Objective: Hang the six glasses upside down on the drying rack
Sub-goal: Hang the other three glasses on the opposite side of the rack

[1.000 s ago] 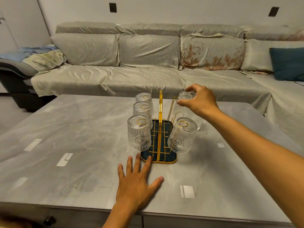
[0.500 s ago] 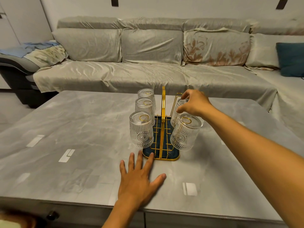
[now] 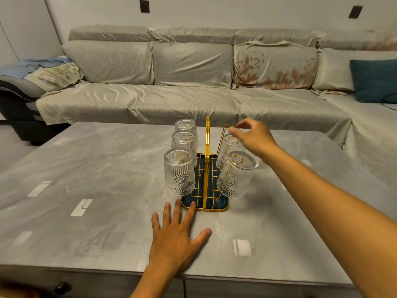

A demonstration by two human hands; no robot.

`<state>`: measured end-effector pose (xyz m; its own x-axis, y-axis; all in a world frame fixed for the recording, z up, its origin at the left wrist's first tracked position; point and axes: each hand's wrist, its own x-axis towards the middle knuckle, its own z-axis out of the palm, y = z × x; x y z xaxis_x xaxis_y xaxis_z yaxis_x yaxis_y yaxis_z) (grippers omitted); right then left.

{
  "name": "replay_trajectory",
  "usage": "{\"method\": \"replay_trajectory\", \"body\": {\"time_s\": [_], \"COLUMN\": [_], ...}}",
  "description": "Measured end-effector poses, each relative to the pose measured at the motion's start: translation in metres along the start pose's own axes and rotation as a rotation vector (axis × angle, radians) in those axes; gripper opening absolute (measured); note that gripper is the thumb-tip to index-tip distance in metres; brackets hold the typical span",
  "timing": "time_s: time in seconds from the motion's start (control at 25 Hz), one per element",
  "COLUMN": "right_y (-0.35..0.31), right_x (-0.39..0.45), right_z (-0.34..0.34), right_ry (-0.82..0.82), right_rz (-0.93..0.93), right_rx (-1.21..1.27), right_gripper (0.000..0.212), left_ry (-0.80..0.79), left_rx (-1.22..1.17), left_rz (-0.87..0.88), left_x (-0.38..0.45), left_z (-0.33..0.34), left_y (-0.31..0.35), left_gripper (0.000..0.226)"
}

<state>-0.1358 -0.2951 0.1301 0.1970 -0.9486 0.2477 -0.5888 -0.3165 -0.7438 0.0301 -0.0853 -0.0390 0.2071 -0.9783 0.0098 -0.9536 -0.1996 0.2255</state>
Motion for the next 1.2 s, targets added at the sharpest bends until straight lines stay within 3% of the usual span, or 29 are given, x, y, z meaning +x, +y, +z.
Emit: {"method": "replay_trajectory", "body": {"time_s": [0.08, 0.16, 0.28, 0.6, 0.88, 1.2], "right_y": [0.023, 0.058, 0.102, 0.138, 0.151, 0.128], "right_x": [-0.01, -0.022, -0.031, 0.012, 0.042, 0.019], "right_z": [-0.011, -0.014, -0.009, 0.035, 0.062, 0.022], "right_ry": [0.24, 0.339, 0.284, 0.173, 0.179, 0.284], "right_rz": [0.067, 0.208, 0.392, 0.436, 0.482, 0.424], "right_rx": [0.123, 0.179, 0.212, 0.293, 0.33, 0.364], "right_gripper": [0.036, 0.037, 0.056, 0.101, 0.094, 0.076], "left_ry": [0.003, 0.011, 0.021, 0.034, 0.068, 0.053], "left_rx": [0.012, 0.02, 0.01, -0.005, -0.045, -0.046], "left_rz": [0.007, 0.016, 0.013, 0.009, -0.005, -0.023], "left_x": [0.0, 0.0, 0.0, 0.003, 0.003, 0.005], "left_z": [-0.001, 0.001, 0.004, 0.007, 0.011, 0.011], "left_y": [-0.001, -0.001, -0.001, -0.001, -0.004, -0.004], "left_gripper": [0.084, 0.084, 0.081, 0.075, 0.075, 0.076]}}
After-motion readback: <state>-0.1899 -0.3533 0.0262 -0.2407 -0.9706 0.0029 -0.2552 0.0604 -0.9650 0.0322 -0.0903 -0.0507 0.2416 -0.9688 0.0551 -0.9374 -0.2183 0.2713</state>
